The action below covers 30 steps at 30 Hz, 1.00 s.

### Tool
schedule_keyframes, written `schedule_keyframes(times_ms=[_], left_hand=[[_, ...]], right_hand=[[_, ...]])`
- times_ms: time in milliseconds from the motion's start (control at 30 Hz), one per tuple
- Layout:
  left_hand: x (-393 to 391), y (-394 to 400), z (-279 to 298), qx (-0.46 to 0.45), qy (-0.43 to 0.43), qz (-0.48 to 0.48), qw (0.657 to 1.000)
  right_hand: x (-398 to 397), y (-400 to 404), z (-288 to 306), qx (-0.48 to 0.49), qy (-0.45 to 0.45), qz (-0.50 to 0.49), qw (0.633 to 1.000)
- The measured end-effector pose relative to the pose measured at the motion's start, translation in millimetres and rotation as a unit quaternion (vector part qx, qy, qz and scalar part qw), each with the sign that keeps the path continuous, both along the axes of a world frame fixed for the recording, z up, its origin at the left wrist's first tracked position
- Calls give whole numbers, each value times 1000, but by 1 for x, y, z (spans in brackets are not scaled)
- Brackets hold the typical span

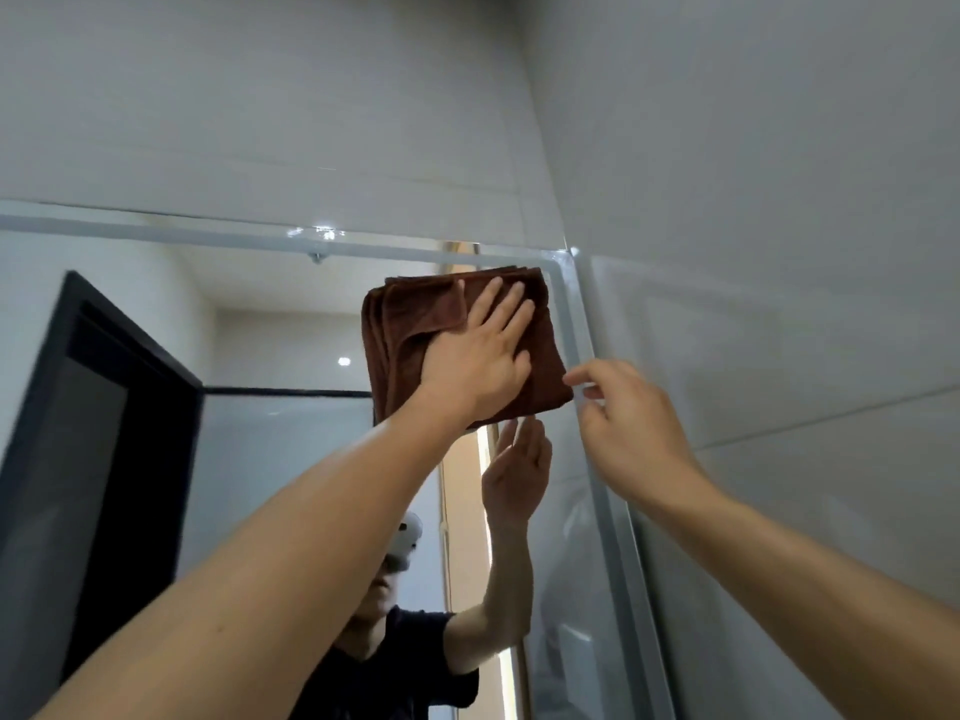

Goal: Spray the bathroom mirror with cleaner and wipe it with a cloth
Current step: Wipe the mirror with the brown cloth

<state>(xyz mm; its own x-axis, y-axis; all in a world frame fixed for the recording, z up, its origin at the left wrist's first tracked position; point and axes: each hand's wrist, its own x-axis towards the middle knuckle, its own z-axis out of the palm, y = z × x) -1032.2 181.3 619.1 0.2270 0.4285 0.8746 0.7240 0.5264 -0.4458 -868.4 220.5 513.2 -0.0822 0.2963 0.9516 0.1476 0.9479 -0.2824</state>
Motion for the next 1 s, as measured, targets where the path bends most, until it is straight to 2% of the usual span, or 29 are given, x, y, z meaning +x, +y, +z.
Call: schedule_keyframes(times_ms=[100,200,333,467,567,633,767,1000], left_hand=[[-8,-8,-27,-102,74,3,992],[-18,-21,-16,-176,121,2,977],[-7,-14,23,-124,106,5,987],[18,24,64,-37,8,-5,999],[36,51,80,-27,-45,-15,998],[42,61,85,-36,-47,-7,998],[42,61,69,-27,-33,-4,999],[38,61,-13,-31,-34,-35,998]], right_hand=[[4,-2,-7,-4,-14,3,1000],[6,-3,-8,0,-31,5,999],[12,-4,-2,-12,-21,20,1000],[12,-5,-3,-39,-15,28,999],[10,-3,-7,-48,-12,36,998],[11,-1,-6,-49,-1,39,998],[13,2,-6,-50,0,29,998],[9,17,-22,-80,33,2,996]])
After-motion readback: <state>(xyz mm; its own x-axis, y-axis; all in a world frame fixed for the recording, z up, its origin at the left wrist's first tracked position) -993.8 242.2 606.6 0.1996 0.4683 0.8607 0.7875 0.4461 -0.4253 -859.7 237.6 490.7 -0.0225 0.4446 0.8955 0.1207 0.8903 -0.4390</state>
